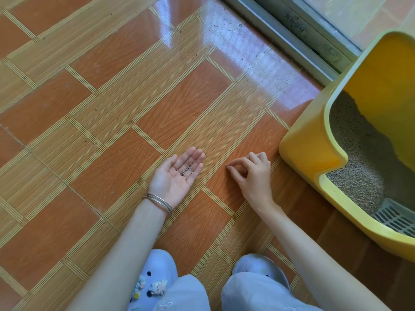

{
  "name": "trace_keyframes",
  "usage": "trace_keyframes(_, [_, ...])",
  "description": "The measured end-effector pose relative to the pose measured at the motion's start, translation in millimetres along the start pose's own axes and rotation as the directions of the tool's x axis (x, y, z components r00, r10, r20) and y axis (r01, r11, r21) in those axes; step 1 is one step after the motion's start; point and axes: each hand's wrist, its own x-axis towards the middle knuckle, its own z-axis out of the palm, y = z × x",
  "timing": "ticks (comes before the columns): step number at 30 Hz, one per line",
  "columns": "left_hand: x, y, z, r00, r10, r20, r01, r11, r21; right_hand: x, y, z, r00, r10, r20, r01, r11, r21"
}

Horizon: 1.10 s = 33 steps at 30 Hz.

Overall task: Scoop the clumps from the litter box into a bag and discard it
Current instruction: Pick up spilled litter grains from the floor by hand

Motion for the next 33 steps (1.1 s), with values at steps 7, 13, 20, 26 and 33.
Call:
trace_keyframes(7, [0, 1, -3, 1.000, -0.001, -0.004, 0.001, 1.000, -0.005, -3, 9, -5, 0.995, 0.088, -0.036, -0.086, 0.996, 0.035])
trace_keyframes(13, [1, -1, -2, 1.000, -0.005, -0.007, 0.005, 1.000, 0.002, -1, -3, 2, 0.999, 0.038, 0.011, -0.038, 0.999, 0.011])
trace_keyframes(20, [1, -1, -5, 1.000, -0.007, -0.004, 0.007, 1.000, -0.010, -1, 1, -3, 0.996, 0.083, -0.027, -0.079, 0.990, 0.120])
trace_keyframes(26, [1, -5, -4, 1.000, -0.025, -0.016, 0.025, 1.000, 0.003, 2, 1, -1, 0.996, 0.084, 0.004, -0.084, 0.992, 0.097])
trace_keyframes(33, [1, -7, -3, 0.999, -0.033, -0.025, 0.033, 0.999, 0.009, 4, 0, 1, 0.999, 0.034, -0.029, -0.033, 0.998, 0.060])
